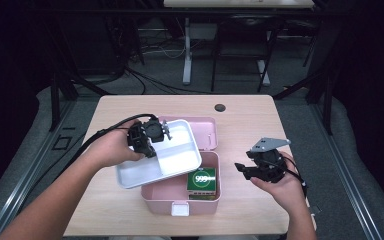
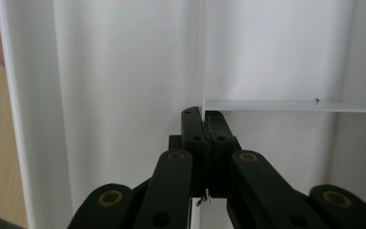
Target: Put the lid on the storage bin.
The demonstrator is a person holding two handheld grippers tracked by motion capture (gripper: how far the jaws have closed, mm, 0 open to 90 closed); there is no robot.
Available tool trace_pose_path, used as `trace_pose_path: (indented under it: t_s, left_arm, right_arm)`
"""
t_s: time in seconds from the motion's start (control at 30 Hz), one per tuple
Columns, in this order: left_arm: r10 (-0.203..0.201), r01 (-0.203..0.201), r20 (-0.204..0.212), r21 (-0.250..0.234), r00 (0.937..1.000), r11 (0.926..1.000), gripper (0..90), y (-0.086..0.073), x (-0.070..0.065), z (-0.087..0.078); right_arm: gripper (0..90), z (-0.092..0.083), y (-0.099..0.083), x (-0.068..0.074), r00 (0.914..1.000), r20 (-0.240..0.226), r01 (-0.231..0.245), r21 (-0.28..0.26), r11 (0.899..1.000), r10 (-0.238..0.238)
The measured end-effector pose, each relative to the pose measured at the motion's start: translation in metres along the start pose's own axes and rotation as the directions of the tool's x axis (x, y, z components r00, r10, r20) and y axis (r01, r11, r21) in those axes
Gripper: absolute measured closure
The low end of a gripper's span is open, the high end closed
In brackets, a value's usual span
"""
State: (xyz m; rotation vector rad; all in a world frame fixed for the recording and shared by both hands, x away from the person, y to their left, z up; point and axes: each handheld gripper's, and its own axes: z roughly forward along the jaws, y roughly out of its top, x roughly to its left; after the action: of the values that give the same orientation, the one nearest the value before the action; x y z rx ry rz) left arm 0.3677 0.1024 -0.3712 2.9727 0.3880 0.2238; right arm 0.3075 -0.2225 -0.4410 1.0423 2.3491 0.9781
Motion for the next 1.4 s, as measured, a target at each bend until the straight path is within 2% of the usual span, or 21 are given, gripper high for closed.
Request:
trace_pose_path:
  t_s: [0.13,0.2,0.33,0.47,0.57,0.67,0.87,1.03,1.17,1.4]
  left_arm:
    - [0.042,-0.043,0.036,0.007,0.9985,0.9991,89.2,0.01,-0.006,0.008]
    - [0.073,-0.074,0.032,0.028,0.9968,0.9969,89.2,0.015,-0.009,0.011]
    - [0.11,-0.11,0.026,0.008,0.9936,0.9939,89.2,0.023,-0.013,0.016]
    - [0.133,-0.133,0.04,-0.004,0.9903,0.9911,89.2,0.03,-0.019,0.022]
    - [0.163,-0.163,0.064,-0.012,0.9845,0.9866,89.2,0.034,-0.023,0.028]
    - [0.196,-0.195,0.058,-0.014,0.979,0.9807,89.2,0.039,-0.027,0.033]
    - [0.215,-0.215,0.074,-0.003,0.9739,0.9766,89.2,0.045,-0.032,0.042]
    - [0.23,-0.229,0.085,-0.016,0.9695,0.9733,89.2,0.047,-0.035,0.046]
    - [0.255,-0.256,0.087,-0.004,0.963,0.9667,89.2,0.049,-0.039,0.05]
    - [0.257,-0.259,0.097,0.0,0.9614,0.966,89.0,0.049,-0.04,0.058]
  right_arm:
    - [43.1,0.0,-0.001,-0.001,1.0,0.002,-0.001,0.001,1.0,0.001]
    - [43.1,0.0,-0.001,-0.001,1.0,0.0,-0.002,0.0,1.0,0.002]
    - [43.1,0.0,-0.001,-0.002,1.0,0.002,-0.004,-0.002,1.0,0.004]
    - [43.1,0.001,-0.001,-0.002,1.0,0.004,-0.005,-0.002,1.0,0.005]
    - [43.1,0.001,-0.002,-0.002,1.0,0.008,-0.004,0.001,1.0,0.004]
    - [43.1,0.001,-0.002,-0.003,0.9999,0.012,-0.006,0.004,1.0,0.006]
    - [43.1,0.001,-0.002,-0.003,0.9999,0.009,-0.011,0.003,1.0,0.011]
    - [43.2,0.002,-0.002,-0.003,0.9999,0.005,-0.011,0.004,1.0,0.011]
    - [43.2,0.002,-0.002,-0.004,0.9999,0.004,-0.009,0.004,1.0,0.009]
    - [43.2,0.004,-0.002,-0.004,0.9999,0.004,-0.012,0.001,1.0,0.012]
